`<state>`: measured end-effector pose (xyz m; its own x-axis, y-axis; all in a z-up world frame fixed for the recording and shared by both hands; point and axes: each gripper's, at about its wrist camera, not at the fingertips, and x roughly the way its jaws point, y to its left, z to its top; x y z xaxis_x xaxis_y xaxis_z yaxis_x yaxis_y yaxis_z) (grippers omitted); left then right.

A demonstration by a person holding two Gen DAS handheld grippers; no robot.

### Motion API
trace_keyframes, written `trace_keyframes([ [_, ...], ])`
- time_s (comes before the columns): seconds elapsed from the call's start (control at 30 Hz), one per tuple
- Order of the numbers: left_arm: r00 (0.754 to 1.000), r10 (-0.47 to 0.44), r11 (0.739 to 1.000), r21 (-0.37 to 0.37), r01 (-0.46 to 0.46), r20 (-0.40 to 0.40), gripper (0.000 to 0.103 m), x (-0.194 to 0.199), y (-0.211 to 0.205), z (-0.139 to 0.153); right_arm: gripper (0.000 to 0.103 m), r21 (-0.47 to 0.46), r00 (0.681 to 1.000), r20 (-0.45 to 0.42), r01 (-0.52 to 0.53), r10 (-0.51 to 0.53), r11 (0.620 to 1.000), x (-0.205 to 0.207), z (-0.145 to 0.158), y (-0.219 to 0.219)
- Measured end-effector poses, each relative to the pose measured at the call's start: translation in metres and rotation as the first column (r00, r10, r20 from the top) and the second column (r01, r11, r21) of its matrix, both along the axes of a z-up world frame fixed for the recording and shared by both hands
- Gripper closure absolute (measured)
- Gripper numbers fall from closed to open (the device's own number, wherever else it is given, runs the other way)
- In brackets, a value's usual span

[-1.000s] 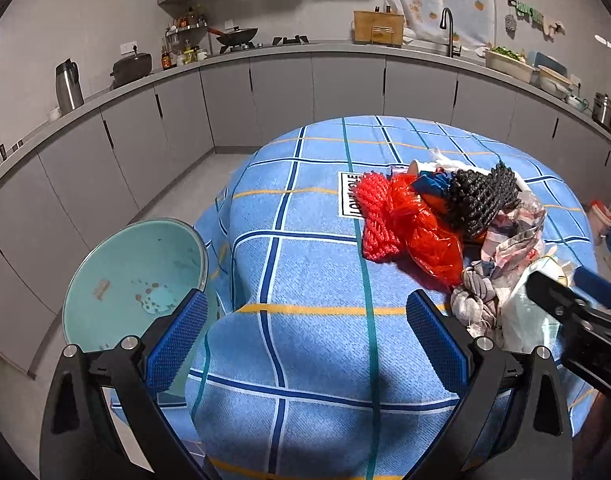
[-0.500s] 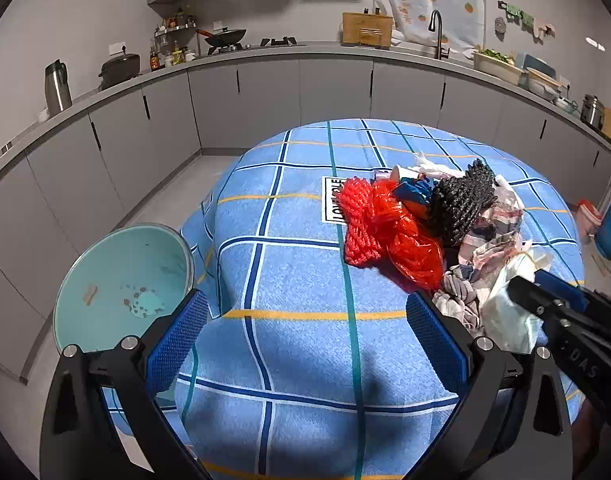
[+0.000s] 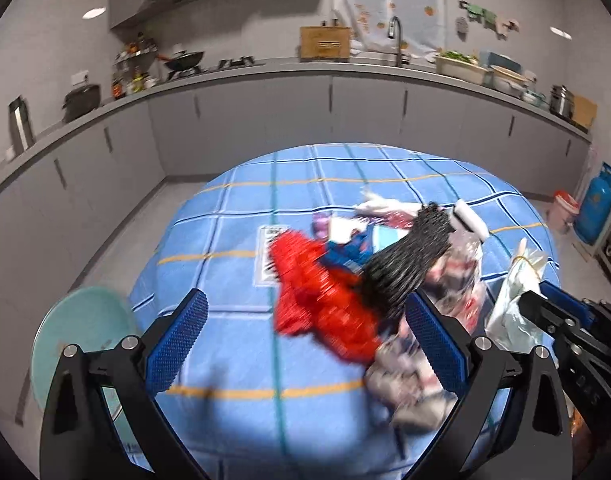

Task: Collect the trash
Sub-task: 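Grasp the black mesh scrubber with the left tool while the right tool grasps the plastic bag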

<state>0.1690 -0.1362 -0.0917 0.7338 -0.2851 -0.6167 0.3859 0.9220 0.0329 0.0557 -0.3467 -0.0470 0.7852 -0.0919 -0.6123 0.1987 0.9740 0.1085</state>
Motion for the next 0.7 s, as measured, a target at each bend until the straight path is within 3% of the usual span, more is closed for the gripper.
trace_keyframes([
  [0.03, 1.0, -0.018, 1.0, -0.001, 0.018, -0.019, 0.009, 0.007, -0.009, -0.003, 0.081, -0.002, 1.0, 0.004, 0.005, -0.005, 1.0, 0.0, 0.0, -0.003],
  [0.1, 0.998, -0.04, 0.999, -0.003, 0.039, -0.051, 0.023, 0.018, -0.022, -0.008, 0.081, -0.007, 1.0, 0.007, 0.014, -0.014, 1.0, 0.002, -0.001, -0.008],
  [0.23, 0.996, -0.07, 0.998, -0.003, 0.07, -0.056, 0.025, 0.026, -0.04, -0.014, 0.081, 0.001, 1.0, 0.0, 0.025, -0.025, 1.0, 0.006, -0.01, -0.018],
  [0.37, 0.989, -0.132, 0.991, 0.005, 0.132, -0.073, 0.058, 0.024, -0.057, -0.021, 0.081, 0.017, 0.999, 0.001, 0.033, -0.033, 0.999, 0.008, -0.016, -0.025],
  [0.4, 0.985, -0.149, 0.989, 0.004, 0.149, -0.083, 0.073, 0.023, -0.059, -0.023, 0.081, 0.022, 0.999, 0.002, 0.033, -0.033, 0.999, 0.008, -0.016, -0.027],
  [0.5, 0.979, -0.18, 0.984, -0.017, 0.179, -0.092, 0.087, 0.019, -0.06, -0.024, 0.081, 0.014, 0.999, 0.01, 0.035, -0.035, 0.999, 0.006, -0.016, -0.027],
  [0.7, 0.978, -0.207, 0.976, -0.072, 0.205, -0.021, 0.092, 0.0, -0.051, 0.001, 0.081, -0.008, 0.998, 0.046, 0.038, -0.038, 0.999, -0.001, -0.005, -0.024],
])
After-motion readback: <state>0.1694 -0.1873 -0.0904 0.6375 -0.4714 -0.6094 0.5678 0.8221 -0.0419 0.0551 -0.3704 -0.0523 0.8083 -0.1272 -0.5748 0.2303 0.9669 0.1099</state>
